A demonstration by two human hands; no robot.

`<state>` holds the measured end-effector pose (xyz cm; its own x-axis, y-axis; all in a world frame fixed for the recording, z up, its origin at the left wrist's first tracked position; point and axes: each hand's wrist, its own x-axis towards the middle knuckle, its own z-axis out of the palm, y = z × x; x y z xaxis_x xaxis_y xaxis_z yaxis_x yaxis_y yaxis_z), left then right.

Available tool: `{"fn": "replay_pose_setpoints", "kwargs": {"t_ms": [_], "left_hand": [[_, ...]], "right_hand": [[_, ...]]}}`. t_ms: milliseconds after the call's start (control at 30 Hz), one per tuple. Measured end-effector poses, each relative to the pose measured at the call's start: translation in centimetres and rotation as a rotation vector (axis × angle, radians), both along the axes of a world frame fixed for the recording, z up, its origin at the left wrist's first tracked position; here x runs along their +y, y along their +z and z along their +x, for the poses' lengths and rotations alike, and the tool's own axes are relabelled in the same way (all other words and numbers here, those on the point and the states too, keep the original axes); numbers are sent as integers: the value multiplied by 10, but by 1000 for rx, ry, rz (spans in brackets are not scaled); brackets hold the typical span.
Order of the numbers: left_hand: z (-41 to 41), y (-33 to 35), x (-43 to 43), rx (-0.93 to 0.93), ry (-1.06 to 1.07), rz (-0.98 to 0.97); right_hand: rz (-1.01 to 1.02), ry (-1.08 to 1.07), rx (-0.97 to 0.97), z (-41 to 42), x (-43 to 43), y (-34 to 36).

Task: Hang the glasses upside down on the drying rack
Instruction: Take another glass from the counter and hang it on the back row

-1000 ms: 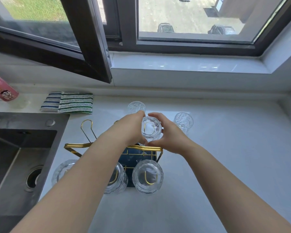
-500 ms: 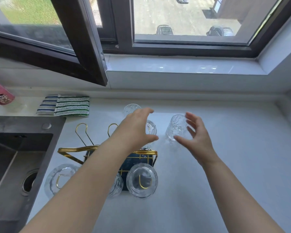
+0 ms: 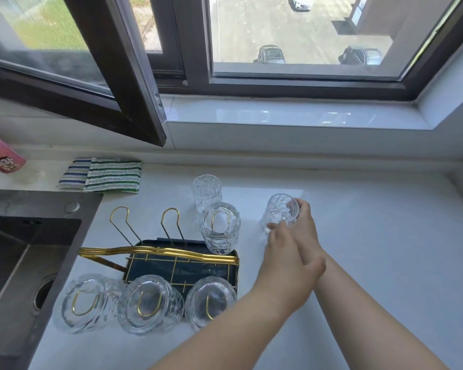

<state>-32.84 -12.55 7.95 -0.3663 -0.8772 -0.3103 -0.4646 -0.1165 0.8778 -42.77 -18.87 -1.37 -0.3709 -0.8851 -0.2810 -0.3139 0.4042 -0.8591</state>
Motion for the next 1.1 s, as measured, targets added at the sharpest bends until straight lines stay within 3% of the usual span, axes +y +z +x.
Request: {"fn": "replay_pose_setpoints", "kwargs": {"t_ms": [300,433,533,667,767,867,1000,1100], "left_hand": [[12,1,-14,-1,163,52],[22,12,-10,105,148,31],[29,26,-3,166,129,-36],[47,42,8,116,143,-191],[66,52,13,104,164,-283],[90,60,16,202,203,-242],[129,65,17,410,220,-100],[152,66,18,515,169,-70]], "right_hand": [[-128,37,-35,-8,34,35],[-219,89,-7,-7,58,61],[-281,142,85,1,74,80],[-336,198,225,18,90,104],[-387,299,228,30,100,123],[-344,376,43,35,104,142],[-206,419,-660,39,104,151],[-142,508,-873,57,95,153]]}}
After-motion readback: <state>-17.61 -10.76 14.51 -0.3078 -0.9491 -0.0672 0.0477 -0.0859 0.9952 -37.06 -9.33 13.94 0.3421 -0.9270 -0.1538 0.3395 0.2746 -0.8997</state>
